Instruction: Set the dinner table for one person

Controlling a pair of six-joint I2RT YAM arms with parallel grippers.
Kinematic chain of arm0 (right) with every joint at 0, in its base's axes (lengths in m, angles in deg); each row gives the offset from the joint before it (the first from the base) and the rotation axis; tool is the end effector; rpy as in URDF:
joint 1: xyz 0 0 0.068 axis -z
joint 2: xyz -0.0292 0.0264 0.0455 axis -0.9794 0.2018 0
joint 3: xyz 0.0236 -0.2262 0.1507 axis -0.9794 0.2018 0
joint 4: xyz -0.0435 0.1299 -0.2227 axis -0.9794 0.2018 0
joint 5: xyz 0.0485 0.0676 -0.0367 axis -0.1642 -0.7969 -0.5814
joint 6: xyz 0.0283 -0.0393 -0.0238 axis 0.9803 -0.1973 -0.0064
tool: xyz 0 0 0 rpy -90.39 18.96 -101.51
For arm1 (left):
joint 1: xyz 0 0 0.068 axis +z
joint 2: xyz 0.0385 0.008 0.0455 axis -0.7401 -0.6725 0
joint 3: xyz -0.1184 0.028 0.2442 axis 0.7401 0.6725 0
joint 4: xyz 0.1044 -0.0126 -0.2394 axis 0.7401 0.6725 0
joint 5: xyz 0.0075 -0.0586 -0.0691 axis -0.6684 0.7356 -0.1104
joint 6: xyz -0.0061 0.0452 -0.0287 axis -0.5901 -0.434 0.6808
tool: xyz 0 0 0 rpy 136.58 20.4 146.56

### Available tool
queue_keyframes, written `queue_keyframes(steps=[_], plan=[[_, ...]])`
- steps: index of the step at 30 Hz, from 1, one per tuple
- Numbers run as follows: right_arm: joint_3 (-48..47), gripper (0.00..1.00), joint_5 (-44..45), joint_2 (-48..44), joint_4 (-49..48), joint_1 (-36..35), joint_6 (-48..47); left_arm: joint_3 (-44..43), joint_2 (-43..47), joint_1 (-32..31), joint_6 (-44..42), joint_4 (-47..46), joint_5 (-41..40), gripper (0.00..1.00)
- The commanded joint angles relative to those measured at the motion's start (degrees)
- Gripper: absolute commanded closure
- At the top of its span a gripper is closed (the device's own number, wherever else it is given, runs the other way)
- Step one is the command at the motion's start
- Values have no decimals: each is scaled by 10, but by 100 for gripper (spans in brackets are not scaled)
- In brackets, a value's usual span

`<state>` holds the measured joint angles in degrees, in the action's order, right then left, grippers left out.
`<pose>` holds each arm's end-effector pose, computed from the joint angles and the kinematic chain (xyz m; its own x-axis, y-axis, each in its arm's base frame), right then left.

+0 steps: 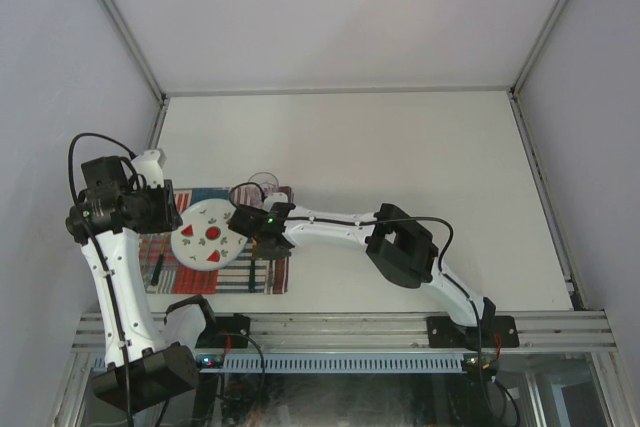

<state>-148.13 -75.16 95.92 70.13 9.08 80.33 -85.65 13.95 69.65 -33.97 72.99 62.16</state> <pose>0.1757 0.4399 0.1672 -0.9378 -0.0239 -0.3463 -0.0866 0.9822 0.1668 0.1384 0.0455 0.3538 -0.8102 -0.0706 -0.5819 -0.0277 0.9962 -0.0823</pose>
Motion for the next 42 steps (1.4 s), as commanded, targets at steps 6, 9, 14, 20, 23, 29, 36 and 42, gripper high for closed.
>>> queue_keyframes(steps=[6, 9, 14, 20, 23, 29, 36, 42], plan=[[-1, 100, -2, 1, -34, -7, 17, -7, 4, 5, -9, -6, 9, 62], [1, 100, -1, -1, -34, -8, 19, -8, 8, 4, -8, -6, 6, 62], [4, 100, 0, 0, -30, -8, 22, -7, 11, 4, -9, -6, 5, 62], [6, 100, -4, 3, -36, -8, 22, -8, 9, 5, -10, -5, 6, 62], [4, 87, -3, 5, -36, -8, 22, -8, 10, 5, -10, -6, 6, 62], [5, 59, 7, -3, -31, -7, 24, -7, 9, 5, -12, -7, 4, 62], [6, 0, 33, -30, -18, -5, 16, -7, 7, 5, -5, -10, 10, 62], [-4, 0, 94, -85, 30, -10, -22, -43, 0, 5, 28, -41, 22, 61]])
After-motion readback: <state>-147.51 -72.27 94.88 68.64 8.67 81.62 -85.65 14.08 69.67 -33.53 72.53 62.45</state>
